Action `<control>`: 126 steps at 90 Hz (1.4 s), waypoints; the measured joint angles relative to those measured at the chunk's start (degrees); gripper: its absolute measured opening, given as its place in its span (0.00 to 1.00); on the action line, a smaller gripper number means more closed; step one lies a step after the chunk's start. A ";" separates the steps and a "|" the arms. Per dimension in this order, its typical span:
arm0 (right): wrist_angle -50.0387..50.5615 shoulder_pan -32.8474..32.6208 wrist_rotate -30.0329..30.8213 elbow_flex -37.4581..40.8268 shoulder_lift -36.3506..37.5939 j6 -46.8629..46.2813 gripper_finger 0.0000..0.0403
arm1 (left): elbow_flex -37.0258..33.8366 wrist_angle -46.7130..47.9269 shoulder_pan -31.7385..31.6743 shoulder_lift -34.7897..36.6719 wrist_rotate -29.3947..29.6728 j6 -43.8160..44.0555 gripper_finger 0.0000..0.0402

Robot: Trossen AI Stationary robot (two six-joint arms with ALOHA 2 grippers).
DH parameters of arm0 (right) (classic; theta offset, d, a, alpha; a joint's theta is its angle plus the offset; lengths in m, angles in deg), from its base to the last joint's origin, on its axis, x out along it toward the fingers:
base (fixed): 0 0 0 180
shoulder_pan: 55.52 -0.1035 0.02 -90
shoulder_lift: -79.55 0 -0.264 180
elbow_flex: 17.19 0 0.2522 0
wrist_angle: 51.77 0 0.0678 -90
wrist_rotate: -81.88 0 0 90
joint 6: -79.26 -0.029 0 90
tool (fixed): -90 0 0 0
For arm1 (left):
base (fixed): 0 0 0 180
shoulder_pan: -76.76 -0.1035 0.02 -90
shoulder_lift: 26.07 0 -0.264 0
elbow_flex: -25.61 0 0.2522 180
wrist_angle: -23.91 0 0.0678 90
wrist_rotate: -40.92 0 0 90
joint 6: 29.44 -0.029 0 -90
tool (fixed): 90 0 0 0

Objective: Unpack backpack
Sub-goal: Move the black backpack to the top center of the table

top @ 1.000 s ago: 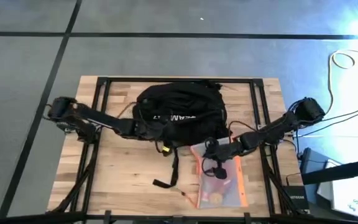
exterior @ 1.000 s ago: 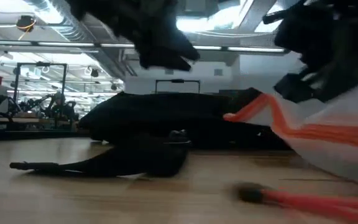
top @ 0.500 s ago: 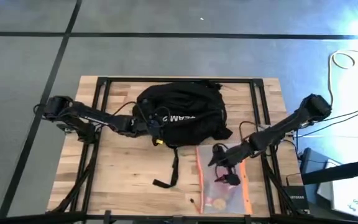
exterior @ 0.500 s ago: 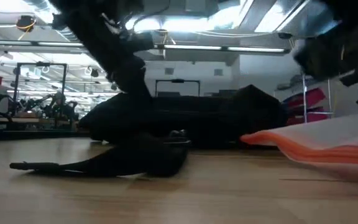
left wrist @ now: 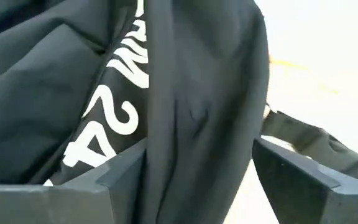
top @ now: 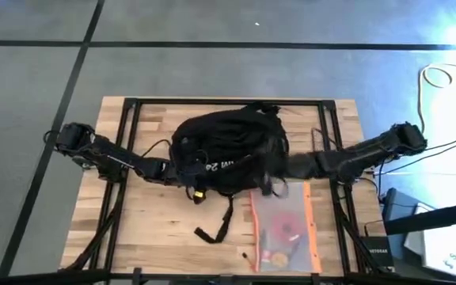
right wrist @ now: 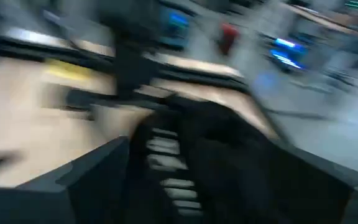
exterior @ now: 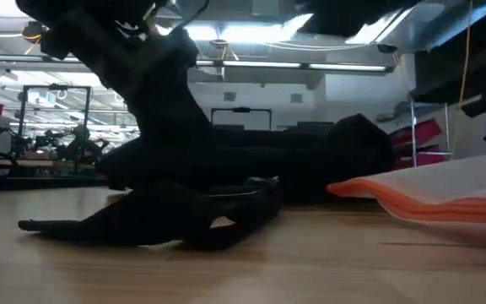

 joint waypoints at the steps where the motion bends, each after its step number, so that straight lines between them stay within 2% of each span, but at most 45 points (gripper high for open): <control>1: 0.07 0.76 0.50 -0.17 -0.39 0.01 0.87 | 0.01 -0.13 0.17 0.01 -0.10 -0.02 0.64; 11: -0.07 7.73 1.41 -2.57 -4.54 0.08 0.87 | 0.02 -0.09 1.79 0.00 -0.27 -0.04 0.64; 27: -0.08 15.32 -5.92 -4.73 -12.15 -0.07 0.85 | 0.02 -0.03 4.31 0.17 0.24 -4.13 0.64; 41: -0.57 15.85 -9.22 -4.79 -19.10 -0.05 0.72 | 0.02 -0.03 7.19 2.65 16.77 -9.84 0.64; 57: -1.39 15.93 -9.88 -4.78 -23.87 -1.49 0.51 | 0.02 -1.04 6.89 8.51 28.06 -19.22 0.64; 65: -0.34 15.93 -14.98 -4.78 -23.97 -3.70 0.39 | 0.02 -0.89 5.93 11.83 33.85 -24.26 0.64; 74: 2.16 15.91 -24.30 -4.78 -23.97 -6.64 0.26 | 0.03 -0.68 3.17 14.90 37.37 -28.62 0.64; 82: 4.45 15.86 -31.52 -4.78 -23.97 -9.25 0.18 | 0.04 -0.69 -0.50 16.01 36.75 -28.81 0.64; 90: 7.03 15.52 -36.51 -4.78 -23.97 -11.26 0.12 | 0.04 -0.18 -4.63 15.79 31.43 -24.30 0.64; 101: 10.23 14.31 -37.38 -4.78 -23.97 -12.34 0.07 | 0.07 1.51 -9.82 13.90 20.25 -18.96 0.64; 117: 12.63 11.31 -38.51 -4.78 -23.97 -11.99 0.04 | 0.07 3.50 -14.33 9.25 16.34 -14.59 0.64; 126: 13.23 9.73 -39.35 -4.76 -23.83 -10.44 0.04 | 0.07 3.27 -15.46 5.67 11.63 -11.92 0.64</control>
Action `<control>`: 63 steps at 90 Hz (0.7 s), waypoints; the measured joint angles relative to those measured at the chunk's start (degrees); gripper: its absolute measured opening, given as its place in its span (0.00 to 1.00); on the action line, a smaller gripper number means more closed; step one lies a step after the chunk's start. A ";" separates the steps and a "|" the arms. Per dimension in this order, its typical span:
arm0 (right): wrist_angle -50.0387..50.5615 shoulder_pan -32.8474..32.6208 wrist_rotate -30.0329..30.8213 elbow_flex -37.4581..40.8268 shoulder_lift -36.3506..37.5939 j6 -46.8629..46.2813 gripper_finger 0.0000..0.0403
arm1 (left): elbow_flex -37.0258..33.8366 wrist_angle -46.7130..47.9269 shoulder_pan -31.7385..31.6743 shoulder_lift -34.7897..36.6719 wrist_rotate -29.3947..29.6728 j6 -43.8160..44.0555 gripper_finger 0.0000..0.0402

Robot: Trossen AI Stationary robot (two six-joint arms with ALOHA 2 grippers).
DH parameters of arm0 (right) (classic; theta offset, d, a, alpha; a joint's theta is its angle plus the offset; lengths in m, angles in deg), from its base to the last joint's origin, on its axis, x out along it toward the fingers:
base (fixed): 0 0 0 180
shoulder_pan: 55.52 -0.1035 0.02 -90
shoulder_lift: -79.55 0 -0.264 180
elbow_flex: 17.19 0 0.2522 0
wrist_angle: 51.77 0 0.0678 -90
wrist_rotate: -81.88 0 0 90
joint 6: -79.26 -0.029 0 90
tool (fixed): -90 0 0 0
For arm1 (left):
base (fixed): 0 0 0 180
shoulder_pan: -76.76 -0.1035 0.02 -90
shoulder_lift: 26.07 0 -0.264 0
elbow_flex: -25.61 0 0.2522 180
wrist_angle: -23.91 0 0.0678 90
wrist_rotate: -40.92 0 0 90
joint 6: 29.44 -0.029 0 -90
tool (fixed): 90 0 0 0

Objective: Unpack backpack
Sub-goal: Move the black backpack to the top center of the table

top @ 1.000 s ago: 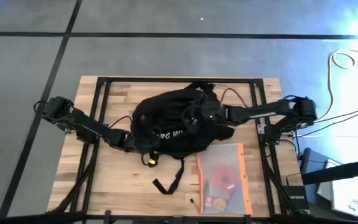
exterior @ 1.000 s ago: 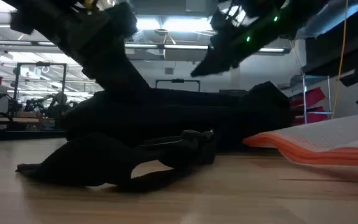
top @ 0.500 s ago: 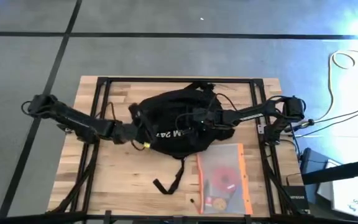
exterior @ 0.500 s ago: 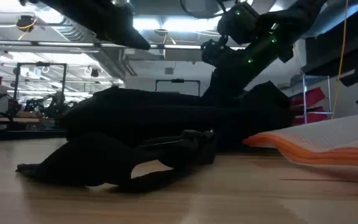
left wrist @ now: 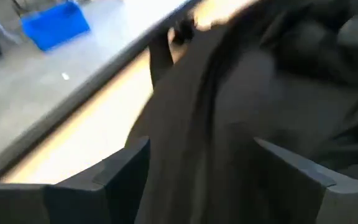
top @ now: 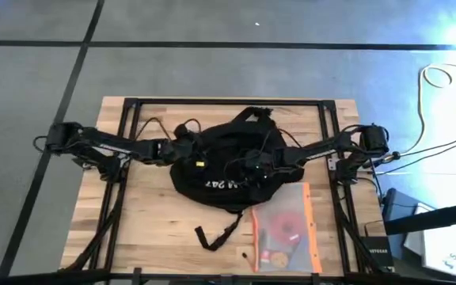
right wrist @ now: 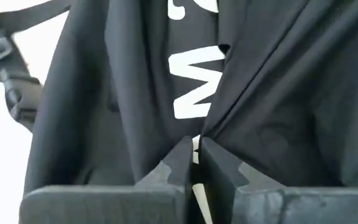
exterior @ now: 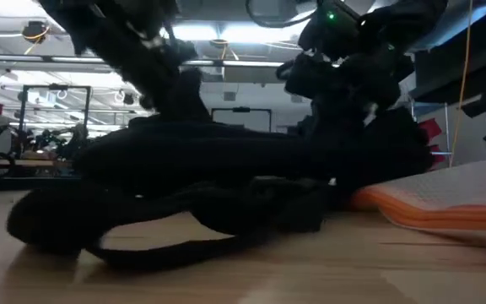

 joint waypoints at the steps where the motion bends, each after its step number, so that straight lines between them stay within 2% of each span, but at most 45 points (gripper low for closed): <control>1: 0.04 -0.12 -0.01 0.01 0.06 0.06 0.04 | 0.00 -0.27 -0.01 -0.37 -0.66 0.47 0.64; 12: 0.39 -0.39 -0.09 0.04 1.83 2.36 0.04 | 0.00 -2.41 1.07 -5.07 -5.92 2.92 0.64; 31: 0.99 0.29 0.65 0.07 9.60 7.33 0.04 | 0.06 -3.94 4.94 -11.85 -5.18 6.97 0.64; 38: 1.92 0.60 6.45 0.07 13.01 7.51 0.04 | 0.15 -4.43 6.07 -13.29 -4.30 8.36 0.64; 53: 5.46 0.72 25.09 0.07 15.17 13.72 0.04 | 0.15 -5.34 7.81 -14.05 -2.48 8.60 0.64; 63: 8.21 2.70 30.40 0.07 14.61 18.11 0.04 | 0.04 -6.05 8.19 -13.79 -2.32 7.88 0.64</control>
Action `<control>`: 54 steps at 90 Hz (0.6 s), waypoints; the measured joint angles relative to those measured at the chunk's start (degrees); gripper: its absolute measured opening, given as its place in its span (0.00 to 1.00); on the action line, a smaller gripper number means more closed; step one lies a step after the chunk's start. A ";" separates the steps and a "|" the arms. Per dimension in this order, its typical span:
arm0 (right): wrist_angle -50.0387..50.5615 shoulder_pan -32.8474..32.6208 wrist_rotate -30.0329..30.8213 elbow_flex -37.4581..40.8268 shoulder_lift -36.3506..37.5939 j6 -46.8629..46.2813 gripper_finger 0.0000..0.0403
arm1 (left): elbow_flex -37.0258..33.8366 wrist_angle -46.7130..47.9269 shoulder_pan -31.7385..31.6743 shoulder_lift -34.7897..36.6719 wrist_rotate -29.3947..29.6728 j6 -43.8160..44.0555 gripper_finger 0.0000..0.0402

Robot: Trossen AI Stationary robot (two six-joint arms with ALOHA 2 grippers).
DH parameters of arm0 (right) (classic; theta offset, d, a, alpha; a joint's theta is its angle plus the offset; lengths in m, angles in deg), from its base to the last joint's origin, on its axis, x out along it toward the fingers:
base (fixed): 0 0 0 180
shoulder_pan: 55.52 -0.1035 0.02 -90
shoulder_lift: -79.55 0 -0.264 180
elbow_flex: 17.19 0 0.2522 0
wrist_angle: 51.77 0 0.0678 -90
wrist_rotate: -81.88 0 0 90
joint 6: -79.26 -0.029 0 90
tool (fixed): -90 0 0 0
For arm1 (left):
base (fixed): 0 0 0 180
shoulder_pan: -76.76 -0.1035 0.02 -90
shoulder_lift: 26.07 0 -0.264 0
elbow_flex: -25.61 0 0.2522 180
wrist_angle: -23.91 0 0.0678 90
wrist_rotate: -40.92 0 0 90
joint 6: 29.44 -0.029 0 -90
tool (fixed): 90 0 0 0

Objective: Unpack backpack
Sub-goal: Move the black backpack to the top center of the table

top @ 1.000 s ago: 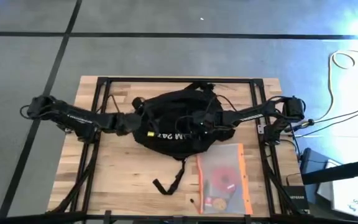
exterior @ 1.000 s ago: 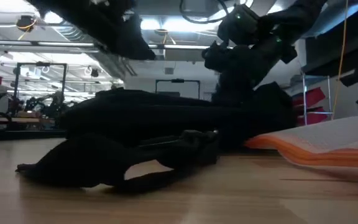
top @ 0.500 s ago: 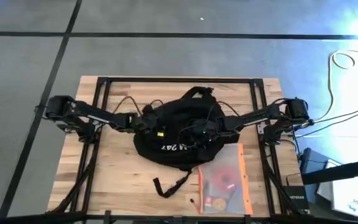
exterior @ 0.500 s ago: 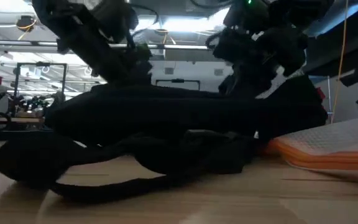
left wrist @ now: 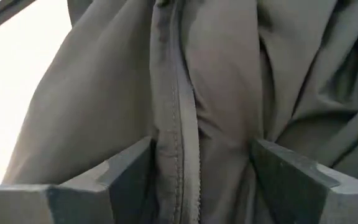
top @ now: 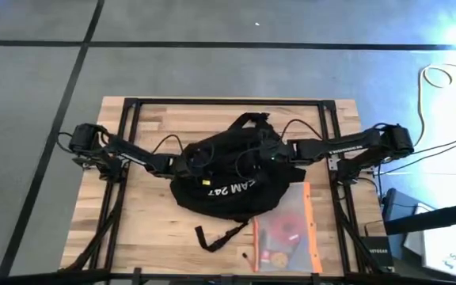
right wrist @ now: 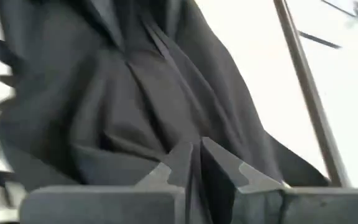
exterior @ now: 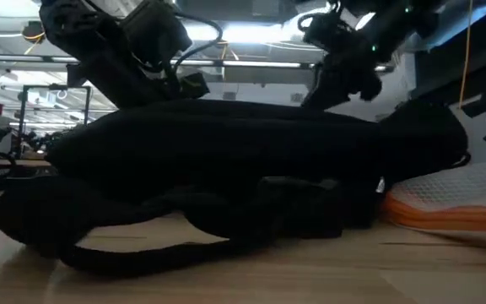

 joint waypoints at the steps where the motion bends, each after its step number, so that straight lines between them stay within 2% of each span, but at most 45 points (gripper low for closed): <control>1: 0.53 0.27 0.31 0.00 -0.01 0.09 0.04 | -0.01 -0.13 0.01 -0.01 0.01 -0.11 0.64; 12: 5.99 3.62 1.27 0.00 -0.01 1.45 0.09 | -0.01 -0.72 0.01 -0.01 -0.05 -0.79 0.64; 17: 7.45 4.56 0.59 0.00 -0.01 1.50 0.15 | -0.01 -0.80 -0.01 -0.01 -0.05 -0.82 0.64; 23: 6.50 5.07 -3.10 0.00 -0.29 1.46 0.26 | -0.04 -1.02 -0.01 -0.01 -0.05 -1.10 0.64; 41: -2.62 4.48 -6.40 0.00 -2.20 2.70 0.60 | -0.06 -1.25 -0.03 -0.01 -0.03 -1.09 0.64; 54: -11.80 4.59 -6.32 0.00 -4.39 3.23 0.72 | -0.08 -1.37 -0.03 -0.04 0.01 -1.12 0.64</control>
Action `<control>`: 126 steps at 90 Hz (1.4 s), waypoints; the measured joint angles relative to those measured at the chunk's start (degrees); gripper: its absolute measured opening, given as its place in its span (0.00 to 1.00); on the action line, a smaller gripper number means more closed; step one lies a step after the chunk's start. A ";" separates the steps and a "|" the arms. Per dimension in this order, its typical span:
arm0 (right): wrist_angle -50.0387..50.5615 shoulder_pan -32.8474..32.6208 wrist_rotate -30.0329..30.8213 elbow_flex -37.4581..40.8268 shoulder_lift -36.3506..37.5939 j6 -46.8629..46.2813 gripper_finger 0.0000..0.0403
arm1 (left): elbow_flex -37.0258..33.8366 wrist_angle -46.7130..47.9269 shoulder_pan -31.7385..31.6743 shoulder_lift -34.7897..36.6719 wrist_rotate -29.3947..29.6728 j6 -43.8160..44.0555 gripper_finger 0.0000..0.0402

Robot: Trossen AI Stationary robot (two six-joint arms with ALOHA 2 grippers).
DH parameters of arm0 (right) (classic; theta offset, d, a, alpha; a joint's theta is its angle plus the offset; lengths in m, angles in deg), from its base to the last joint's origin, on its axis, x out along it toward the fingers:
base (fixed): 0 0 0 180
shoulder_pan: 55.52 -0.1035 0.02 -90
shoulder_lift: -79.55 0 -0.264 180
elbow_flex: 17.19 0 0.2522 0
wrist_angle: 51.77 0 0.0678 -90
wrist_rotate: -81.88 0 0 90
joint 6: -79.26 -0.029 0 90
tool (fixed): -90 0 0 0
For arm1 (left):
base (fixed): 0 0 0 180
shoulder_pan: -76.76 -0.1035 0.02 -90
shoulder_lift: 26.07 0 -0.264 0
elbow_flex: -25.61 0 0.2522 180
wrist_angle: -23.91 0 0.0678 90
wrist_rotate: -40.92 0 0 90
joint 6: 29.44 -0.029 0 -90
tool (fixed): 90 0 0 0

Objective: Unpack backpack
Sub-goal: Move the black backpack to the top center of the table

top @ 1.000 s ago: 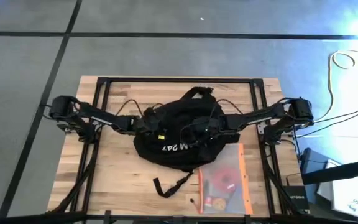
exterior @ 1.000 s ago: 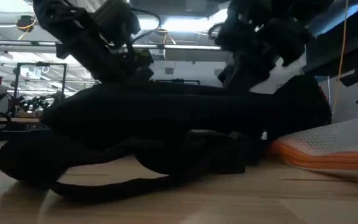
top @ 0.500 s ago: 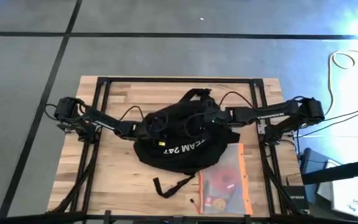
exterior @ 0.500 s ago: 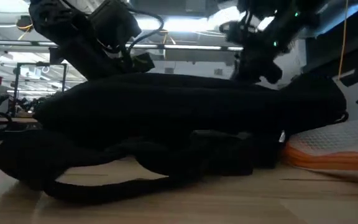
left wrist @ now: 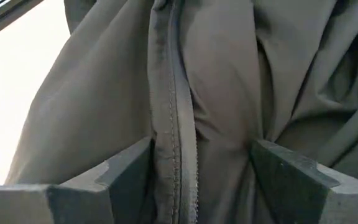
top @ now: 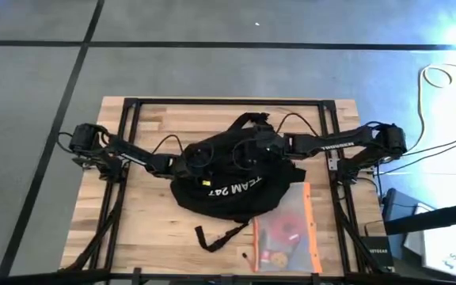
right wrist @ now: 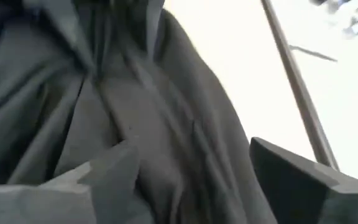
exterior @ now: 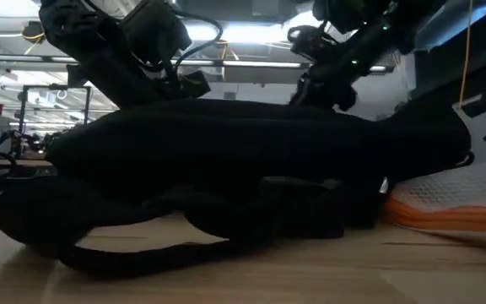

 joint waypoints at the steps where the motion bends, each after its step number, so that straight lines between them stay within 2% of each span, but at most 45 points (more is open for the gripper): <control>1: -0.60 0.00 0.00 0.00 -0.21 0.15 0.72 | 0.00 0.00 0.00 0.00 0.00 -0.01 0.64; 20: -4.78 0.00 0.73 -0.02 -5.23 3.94 0.69 | 0.00 0.02 0.00 0.00 0.00 -0.06 0.64; 37: -3.82 2.12 4.19 -0.04 -7.33 3.76 0.60 | 0.00 0.02 0.00 0.00 0.00 0.05 0.64; 50: -2.28 5.44 4.97 -0.04 -7.54 -0.27 0.51 | 0.00 0.00 0.01 0.00 0.00 0.07 0.64; 67: 2.23 7.30 -1.07 -0.04 -7.56 -0.63 0.41 | 0.00 0.01 0.04 0.00 0.00 -0.02 0.64; 86: 3.98 7.13 -2.41 -0.04 -7.87 -0.48 0.31 | 0.00 0.00 0.04 0.00 0.00 0.05 0.64; 93: 4.03 7.13 -2.49 -0.04 -7.87 -0.48 0.23 | 0.00 0.00 0.04 0.00 -0.13 0.05 0.64; 105: 4.26 7.13 -2.55 -0.04 -7.79 -0.56 0.04 | 0.00 -0.29 0.04 0.00 -0.95 -0.35 0.64; 126: 4.44 7.10 -2.54 -1.76 -5.75 -1.82 0.01 | 0.00 -2.65 0.06 0.09 -0.98 -2.77 0.64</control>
